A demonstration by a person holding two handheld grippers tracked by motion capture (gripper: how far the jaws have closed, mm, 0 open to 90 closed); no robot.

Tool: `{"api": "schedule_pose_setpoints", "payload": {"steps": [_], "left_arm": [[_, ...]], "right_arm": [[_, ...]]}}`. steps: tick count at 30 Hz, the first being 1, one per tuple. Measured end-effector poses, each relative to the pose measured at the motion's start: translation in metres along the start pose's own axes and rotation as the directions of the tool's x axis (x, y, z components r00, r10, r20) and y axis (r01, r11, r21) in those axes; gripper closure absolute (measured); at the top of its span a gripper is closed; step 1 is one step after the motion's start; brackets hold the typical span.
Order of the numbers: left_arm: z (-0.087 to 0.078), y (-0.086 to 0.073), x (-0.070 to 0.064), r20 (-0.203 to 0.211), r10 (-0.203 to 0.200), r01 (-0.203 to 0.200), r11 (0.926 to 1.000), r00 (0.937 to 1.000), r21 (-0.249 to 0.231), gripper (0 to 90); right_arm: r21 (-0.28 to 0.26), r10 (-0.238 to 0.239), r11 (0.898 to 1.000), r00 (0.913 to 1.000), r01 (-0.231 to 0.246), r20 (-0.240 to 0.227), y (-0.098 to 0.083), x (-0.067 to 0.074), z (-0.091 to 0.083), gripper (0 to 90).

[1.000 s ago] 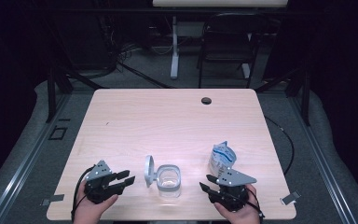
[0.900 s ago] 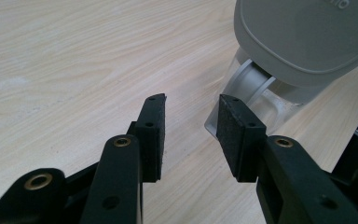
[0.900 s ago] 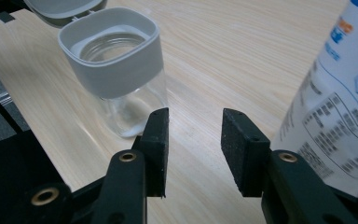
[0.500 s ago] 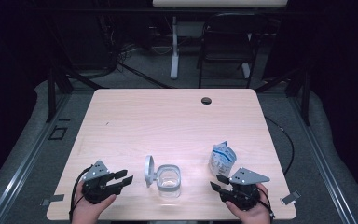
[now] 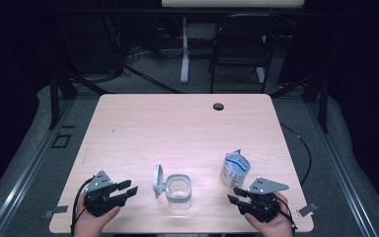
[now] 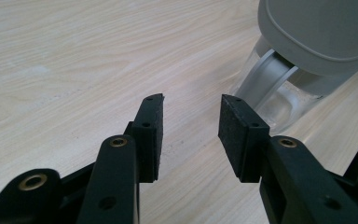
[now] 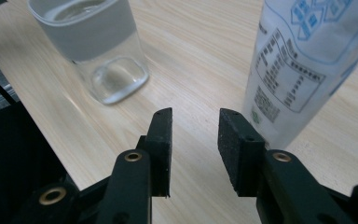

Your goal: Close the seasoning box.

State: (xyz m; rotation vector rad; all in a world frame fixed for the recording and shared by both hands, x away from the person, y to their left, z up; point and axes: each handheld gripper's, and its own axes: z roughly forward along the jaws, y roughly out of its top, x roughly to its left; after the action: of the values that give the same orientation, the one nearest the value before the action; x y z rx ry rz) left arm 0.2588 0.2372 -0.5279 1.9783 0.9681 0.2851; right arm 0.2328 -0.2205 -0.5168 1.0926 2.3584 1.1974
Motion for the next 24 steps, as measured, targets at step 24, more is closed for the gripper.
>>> {"api": "schedule_pose_setpoints", "payload": {"steps": [24], "left_arm": [[-0.003, -0.003, 0.007, -0.021, -0.019, 0.019, 0.9997, 0.9996, -0.016, 60.1]], "right_arm": [[0.015, 0.049, 0.999, 0.9876, -0.051, 0.149, -0.018, -0.025, 0.004, 51.4]]}}
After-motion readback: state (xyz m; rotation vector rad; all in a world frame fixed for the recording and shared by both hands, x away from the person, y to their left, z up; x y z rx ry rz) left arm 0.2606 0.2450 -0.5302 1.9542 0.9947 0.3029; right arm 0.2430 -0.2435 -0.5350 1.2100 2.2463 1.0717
